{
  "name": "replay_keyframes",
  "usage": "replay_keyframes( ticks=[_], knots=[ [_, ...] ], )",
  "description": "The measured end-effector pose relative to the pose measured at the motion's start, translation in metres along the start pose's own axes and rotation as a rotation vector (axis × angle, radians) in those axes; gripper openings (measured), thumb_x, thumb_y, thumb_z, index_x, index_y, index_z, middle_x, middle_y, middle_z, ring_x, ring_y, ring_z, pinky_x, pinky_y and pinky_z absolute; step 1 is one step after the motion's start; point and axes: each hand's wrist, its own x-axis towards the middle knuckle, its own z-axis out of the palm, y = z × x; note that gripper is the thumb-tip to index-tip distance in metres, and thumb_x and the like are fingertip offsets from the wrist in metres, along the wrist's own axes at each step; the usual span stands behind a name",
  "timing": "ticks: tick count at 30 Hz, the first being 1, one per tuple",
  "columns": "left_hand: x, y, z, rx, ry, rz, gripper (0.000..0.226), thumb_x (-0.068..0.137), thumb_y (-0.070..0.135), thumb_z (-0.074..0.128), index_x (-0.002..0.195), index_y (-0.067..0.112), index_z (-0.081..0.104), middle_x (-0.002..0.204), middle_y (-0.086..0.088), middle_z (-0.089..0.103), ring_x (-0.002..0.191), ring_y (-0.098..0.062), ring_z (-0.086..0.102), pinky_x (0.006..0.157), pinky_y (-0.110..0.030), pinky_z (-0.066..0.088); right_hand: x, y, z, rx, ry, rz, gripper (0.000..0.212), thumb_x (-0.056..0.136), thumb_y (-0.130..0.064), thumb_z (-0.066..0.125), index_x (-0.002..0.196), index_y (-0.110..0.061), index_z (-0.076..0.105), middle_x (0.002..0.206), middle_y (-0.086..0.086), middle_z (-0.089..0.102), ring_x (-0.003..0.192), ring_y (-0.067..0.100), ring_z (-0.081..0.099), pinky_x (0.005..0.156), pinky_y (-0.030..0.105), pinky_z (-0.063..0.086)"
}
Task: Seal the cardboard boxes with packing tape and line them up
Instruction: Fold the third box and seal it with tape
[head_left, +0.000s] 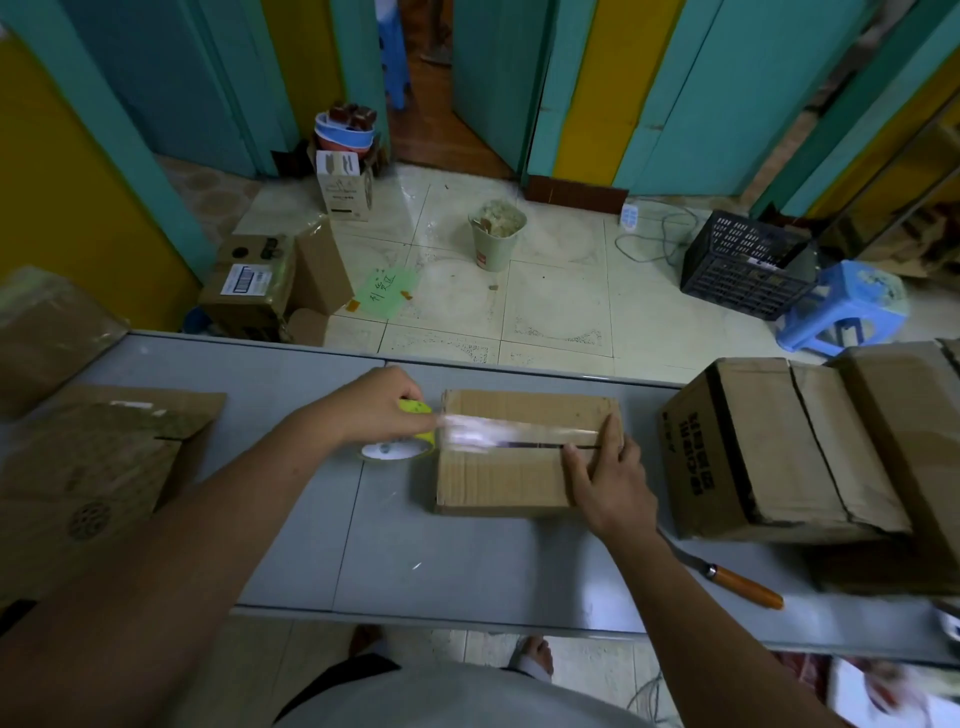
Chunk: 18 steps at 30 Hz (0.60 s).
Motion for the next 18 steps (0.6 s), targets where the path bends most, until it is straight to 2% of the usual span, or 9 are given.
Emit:
replay_keyframes(
  ticks=[4, 6, 9, 12, 18],
  knots=[
    [-0.003, -0.007, 0.004, 0.210, 0.011, -0.090, 0.048, 0.085, 0.059, 0.070, 0.065, 0.016, 0.064, 0.057, 0.003, 0.054, 0.053, -0.013, 0.052, 0.056, -0.029, 0.035, 0.000, 0.000, 0.001, -0.008, -0.006, 0.008, 0.092, 0.088, -0.091, 0.018, 0.161, -0.043, -0.014, 0.166, 0.010, 0.024, 0.142, 0.039, 0.043, 0.105, 0.067, 0.045],
    [0.001, -0.005, 0.009, 0.282, 0.006, -0.116, 0.047, 0.085, 0.058, 0.070, 0.066, 0.016, 0.062, 0.061, 0.000, 0.056, 0.057, -0.017, 0.054, 0.058, -0.029, 0.036, 0.000, 0.000, 0.001, -0.011, -0.012, 0.010, 0.091, 0.090, -0.090, 0.020, 0.161, -0.042, -0.013, 0.166, 0.010, 0.023, 0.143, 0.039, 0.042, 0.105, 0.066, 0.045],
    [0.006, -0.005, 0.011, 0.287, -0.052, -0.197, 0.047, 0.085, 0.055, 0.070, 0.061, 0.019, 0.053, 0.058, 0.001, 0.051, 0.057, -0.019, 0.053, 0.060, -0.029, 0.036, 0.000, 0.000, 0.000, -0.025, -0.014, 0.016, 0.091, 0.091, -0.087, 0.021, 0.162, -0.040, -0.011, 0.167, 0.011, 0.023, 0.143, 0.040, 0.041, 0.105, 0.064, 0.045],
    [0.005, -0.010, 0.005, 0.297, -0.118, -0.278, 0.061, 0.086, 0.069, 0.072, 0.059, 0.019, 0.049, 0.056, 0.003, 0.047, 0.056, -0.018, 0.050, 0.061, -0.031, 0.035, 0.001, -0.001, 0.000, -0.034, -0.015, 0.021, 0.089, 0.093, -0.085, 0.023, 0.162, -0.040, -0.010, 0.167, 0.011, 0.023, 0.144, 0.039, 0.040, 0.105, 0.063, 0.045],
    [0.012, -0.009, 0.002, 0.339, -0.136, -0.289, 0.062, 0.084, 0.076, 0.070, 0.062, 0.020, 0.056, 0.058, 0.004, 0.053, 0.057, -0.016, 0.054, 0.061, -0.030, 0.036, 0.001, -0.002, 0.000, -0.030, -0.017, 0.021, 0.089, 0.094, -0.084, 0.026, 0.162, -0.041, -0.012, 0.168, 0.009, 0.021, 0.144, 0.039, 0.041, 0.105, 0.064, 0.045]
  ],
)
